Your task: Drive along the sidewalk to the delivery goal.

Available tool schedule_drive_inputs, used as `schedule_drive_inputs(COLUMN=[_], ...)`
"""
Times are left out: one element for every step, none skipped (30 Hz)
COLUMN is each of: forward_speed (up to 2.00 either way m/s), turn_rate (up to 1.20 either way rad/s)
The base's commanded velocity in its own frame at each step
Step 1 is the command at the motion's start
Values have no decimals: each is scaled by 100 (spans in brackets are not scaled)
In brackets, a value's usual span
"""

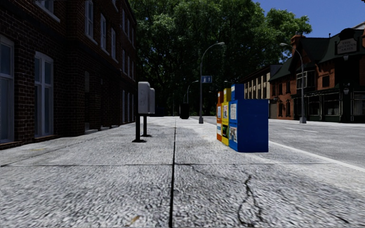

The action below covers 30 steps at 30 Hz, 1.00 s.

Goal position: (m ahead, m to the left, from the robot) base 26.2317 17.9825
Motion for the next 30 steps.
schedule_drive_inputs(forward_speed=[200, 200, 200, 200, 200, 200, 200, 200, 200, 200, 200, 200, 200, 200, 200, 200, 200, 200, 200, 200, 200, 200, 200, 200, 200, 200, 200, 200, 200, 200], turn_rate=[0, 0, 0, 0, 0, 0, 0, 0, 0, 0, 0, 0, 0, 1, 6, 11, 11, 18, 20, 20, 14, 14, 3, 0, 0, 0, 0, 0, 0, 0])
